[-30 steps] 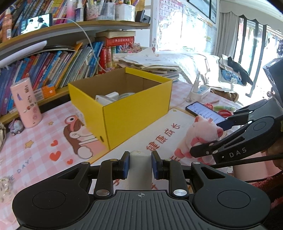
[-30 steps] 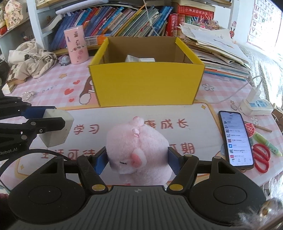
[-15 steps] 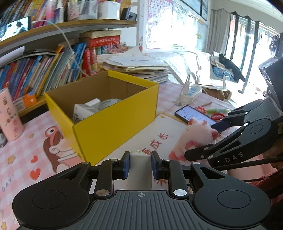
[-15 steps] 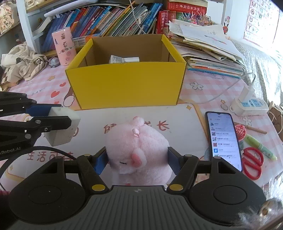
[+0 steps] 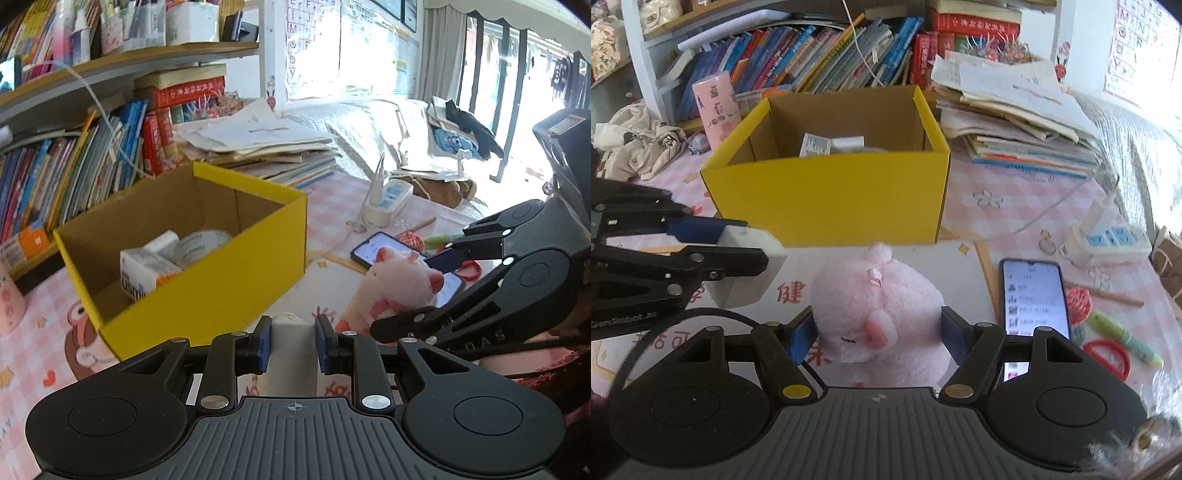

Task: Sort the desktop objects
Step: 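Carry the pink pig and soap bar toward the yellow box with both grippers, then lower the pig and soap bar into the yellow box and open both grippers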

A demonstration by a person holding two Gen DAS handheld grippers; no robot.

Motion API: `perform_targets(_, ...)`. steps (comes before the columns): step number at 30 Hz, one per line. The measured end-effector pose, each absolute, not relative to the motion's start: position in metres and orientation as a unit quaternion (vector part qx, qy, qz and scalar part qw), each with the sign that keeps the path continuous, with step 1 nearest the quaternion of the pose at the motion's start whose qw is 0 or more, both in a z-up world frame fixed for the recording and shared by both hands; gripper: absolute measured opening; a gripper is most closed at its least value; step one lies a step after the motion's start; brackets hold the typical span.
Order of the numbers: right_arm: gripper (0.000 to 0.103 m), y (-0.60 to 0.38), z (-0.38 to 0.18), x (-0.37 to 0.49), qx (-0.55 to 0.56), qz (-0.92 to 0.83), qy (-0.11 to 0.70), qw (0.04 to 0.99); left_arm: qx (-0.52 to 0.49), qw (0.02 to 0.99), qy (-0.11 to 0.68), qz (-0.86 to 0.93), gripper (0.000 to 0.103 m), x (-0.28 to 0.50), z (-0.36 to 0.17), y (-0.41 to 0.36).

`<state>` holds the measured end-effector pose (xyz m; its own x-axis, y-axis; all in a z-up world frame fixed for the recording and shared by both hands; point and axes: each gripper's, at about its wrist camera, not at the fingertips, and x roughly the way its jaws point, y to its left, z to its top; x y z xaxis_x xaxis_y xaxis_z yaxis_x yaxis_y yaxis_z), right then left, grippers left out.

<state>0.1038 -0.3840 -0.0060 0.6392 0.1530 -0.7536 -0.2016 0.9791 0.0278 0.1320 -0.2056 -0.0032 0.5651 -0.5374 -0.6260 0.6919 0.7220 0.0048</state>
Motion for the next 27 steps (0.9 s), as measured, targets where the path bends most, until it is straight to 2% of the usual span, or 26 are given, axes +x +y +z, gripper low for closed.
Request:
perform_targets(7, 0.067, -0.389, 0.015, 0.119, -0.033, 0.136, 0.374, 0.917, 0.126, 0.892, 0.283, -0.329, 0.023, 0.143, 0.021, -0.214)
perform_targets(17, 0.067, -0.382, 0.066, 0.145, -0.047, 0.19, 0.256, 0.947, 0.104, 0.925, 0.224, -0.287, 0.022, 0.165, 0.072, -0.212)
perform_targets(27, 0.067, -0.369, 0.071, 0.206, -0.073, 0.225, 0.215, 0.948, 0.104, 0.943, 0.216, -0.23, 0.022, 0.208, 0.078, -0.205)
